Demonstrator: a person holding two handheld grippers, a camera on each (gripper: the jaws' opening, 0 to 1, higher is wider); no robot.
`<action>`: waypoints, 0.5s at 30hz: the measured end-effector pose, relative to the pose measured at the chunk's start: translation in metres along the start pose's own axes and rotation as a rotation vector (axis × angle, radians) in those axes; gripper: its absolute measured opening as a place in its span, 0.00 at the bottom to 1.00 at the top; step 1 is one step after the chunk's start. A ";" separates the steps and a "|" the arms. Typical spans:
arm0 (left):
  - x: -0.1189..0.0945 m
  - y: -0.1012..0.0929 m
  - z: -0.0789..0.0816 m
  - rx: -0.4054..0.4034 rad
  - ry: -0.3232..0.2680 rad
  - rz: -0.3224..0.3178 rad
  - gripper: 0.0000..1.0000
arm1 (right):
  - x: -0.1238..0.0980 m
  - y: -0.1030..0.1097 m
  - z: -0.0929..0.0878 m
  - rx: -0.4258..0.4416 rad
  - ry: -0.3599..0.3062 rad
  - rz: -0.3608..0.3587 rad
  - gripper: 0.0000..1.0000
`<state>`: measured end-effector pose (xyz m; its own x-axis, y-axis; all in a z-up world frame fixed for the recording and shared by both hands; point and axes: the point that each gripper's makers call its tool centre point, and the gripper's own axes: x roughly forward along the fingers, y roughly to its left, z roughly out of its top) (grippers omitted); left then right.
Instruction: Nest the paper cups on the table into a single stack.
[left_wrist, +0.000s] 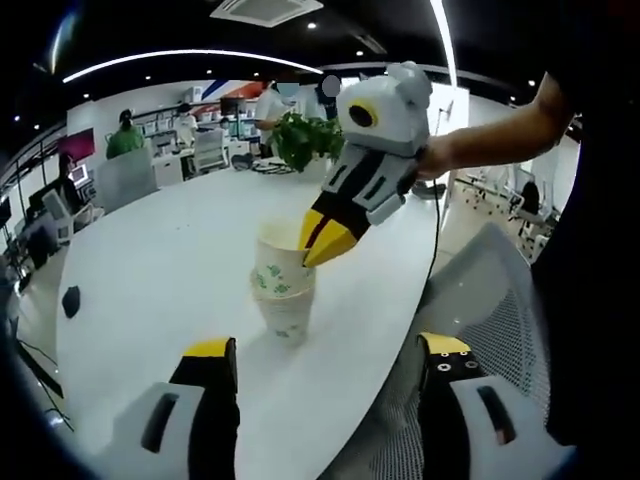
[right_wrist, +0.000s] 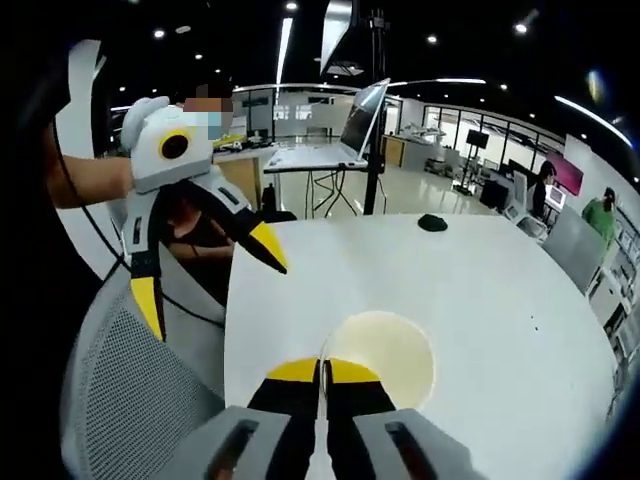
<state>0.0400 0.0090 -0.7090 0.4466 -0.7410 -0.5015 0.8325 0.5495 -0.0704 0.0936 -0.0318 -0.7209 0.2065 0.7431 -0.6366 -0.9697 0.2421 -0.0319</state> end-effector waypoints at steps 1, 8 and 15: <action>0.000 0.001 0.000 0.000 -0.001 0.003 0.72 | 0.002 0.000 -0.001 0.001 0.008 0.004 0.00; -0.003 0.002 -0.003 0.003 0.002 0.020 0.72 | 0.013 -0.001 -0.013 0.017 0.059 0.028 0.00; -0.005 0.001 -0.008 -0.007 0.009 0.028 0.72 | 0.021 0.004 -0.019 0.030 0.084 0.061 0.00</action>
<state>0.0364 0.0159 -0.7135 0.4665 -0.7221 -0.5108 0.8177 0.5722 -0.0622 0.0919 -0.0271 -0.7496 0.1340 0.7024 -0.6991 -0.9755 0.2177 0.0317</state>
